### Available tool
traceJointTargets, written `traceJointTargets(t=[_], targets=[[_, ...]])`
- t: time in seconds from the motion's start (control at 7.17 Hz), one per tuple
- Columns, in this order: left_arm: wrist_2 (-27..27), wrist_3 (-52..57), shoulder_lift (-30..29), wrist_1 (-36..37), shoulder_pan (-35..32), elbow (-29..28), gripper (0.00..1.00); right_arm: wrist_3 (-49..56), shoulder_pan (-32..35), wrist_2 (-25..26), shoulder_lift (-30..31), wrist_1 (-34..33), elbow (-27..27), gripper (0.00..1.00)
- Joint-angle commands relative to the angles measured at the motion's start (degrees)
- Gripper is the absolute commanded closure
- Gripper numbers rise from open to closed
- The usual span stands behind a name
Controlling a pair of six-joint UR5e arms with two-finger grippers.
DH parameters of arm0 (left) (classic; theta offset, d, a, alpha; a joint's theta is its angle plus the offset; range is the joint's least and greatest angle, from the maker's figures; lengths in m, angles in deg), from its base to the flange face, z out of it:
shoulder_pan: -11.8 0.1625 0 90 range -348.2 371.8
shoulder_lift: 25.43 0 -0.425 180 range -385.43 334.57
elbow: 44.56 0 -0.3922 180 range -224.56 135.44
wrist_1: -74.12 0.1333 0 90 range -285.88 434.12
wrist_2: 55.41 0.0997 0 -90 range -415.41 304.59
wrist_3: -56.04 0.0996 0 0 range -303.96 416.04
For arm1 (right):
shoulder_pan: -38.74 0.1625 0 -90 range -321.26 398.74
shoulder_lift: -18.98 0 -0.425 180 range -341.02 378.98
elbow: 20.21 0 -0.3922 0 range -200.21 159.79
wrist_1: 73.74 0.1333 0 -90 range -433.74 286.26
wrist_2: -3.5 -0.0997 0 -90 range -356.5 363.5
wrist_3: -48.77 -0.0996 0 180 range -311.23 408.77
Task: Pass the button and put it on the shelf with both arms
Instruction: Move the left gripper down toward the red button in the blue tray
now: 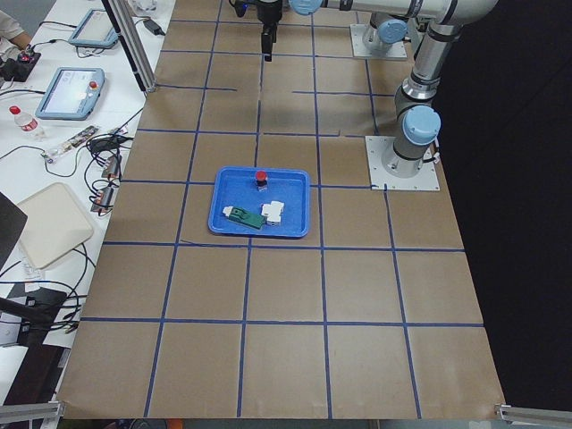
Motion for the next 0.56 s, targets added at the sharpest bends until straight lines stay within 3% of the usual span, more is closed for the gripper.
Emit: traceJointTargets(t=[0.0,0.42], targets=[[0.3,0.0,0.3,-0.1,0.2,-0.1,0.00,-0.1,0.0,-0.4,-0.1,-0.2,0.0,0.00],[1.9,3.4,-1.1,0.8,9.3,3.5,0.00,-0.1,0.0,-0.4,0.0,-0.2,0.1,0.00]])
